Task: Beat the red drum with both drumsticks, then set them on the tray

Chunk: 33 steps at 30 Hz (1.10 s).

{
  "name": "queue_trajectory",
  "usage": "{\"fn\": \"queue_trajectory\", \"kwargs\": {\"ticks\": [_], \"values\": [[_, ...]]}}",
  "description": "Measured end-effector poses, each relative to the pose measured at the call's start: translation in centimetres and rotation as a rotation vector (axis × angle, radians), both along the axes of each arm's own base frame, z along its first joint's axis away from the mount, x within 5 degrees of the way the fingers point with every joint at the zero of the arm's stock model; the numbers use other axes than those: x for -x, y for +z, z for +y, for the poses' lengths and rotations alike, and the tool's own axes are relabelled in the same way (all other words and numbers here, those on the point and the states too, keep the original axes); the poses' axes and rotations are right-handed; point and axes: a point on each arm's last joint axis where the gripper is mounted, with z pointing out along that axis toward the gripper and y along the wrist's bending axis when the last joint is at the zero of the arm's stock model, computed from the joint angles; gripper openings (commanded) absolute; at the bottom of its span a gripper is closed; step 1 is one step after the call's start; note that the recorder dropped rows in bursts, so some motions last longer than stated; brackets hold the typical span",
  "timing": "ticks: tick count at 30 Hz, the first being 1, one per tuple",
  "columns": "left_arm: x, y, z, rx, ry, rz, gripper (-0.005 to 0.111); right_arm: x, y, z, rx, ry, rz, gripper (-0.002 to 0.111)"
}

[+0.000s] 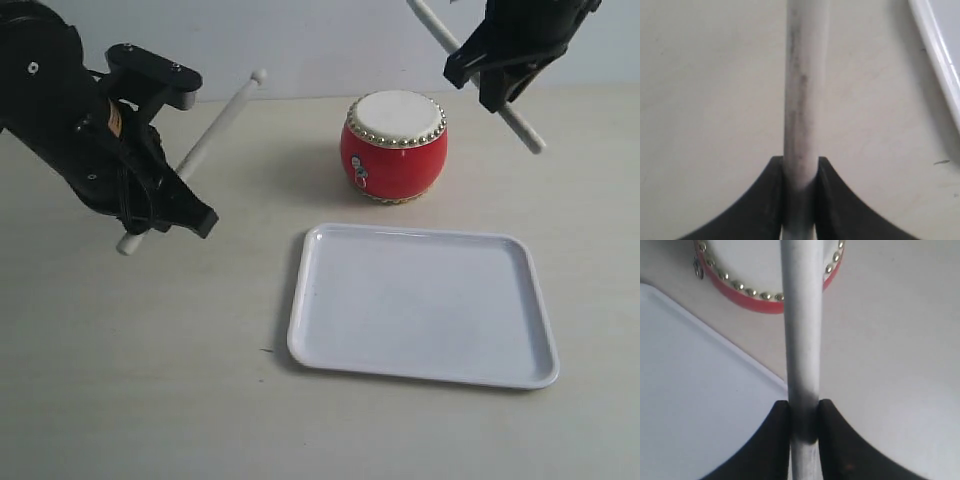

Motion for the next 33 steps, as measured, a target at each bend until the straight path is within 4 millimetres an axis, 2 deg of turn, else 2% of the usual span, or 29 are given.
{"fn": "queue_trajectory", "kwargs": {"ticks": [3, 5, 12, 18, 23, 26, 33], "values": [[-0.1, 0.3, -0.6, 0.027, -0.081, -0.023, 0.000, 1.0, -2.5, -0.2, 0.011, -0.008, 0.094, 0.000], [-0.6, 0.8, -1.3, 0.054, -0.115, -0.031, 0.000, 1.1, -3.2, -0.3, 0.028, -0.004, 0.119, 0.000], [-3.6, 1.5, -5.2, 0.132, -0.237, 0.080, 0.000, 1.4, -3.9, -0.4, 0.038, -0.041, 0.141, 0.000], [-6.6, -0.2, -7.6, 0.088, -0.259, 0.180, 0.000, 2.3, -5.7, -0.7, 0.051, -0.091, 0.203, 0.000], [-8.2, -1.3, -8.8, 0.073, -0.259, 0.214, 0.000, 3.0, -6.9, -0.9, 0.064, -0.124, 0.252, 0.000], [-8.5, -1.3, -9.1, 0.078, -0.258, 0.216, 0.000, 3.3, -6.0, -1.0, 0.055, -0.128, 0.229, 0.000], [-8.8, -2.0, -9.2, 0.067, -0.258, 0.221, 0.000, 4.0, -0.2, -1.1, -0.043, -0.126, 0.030, 0.000]]}}
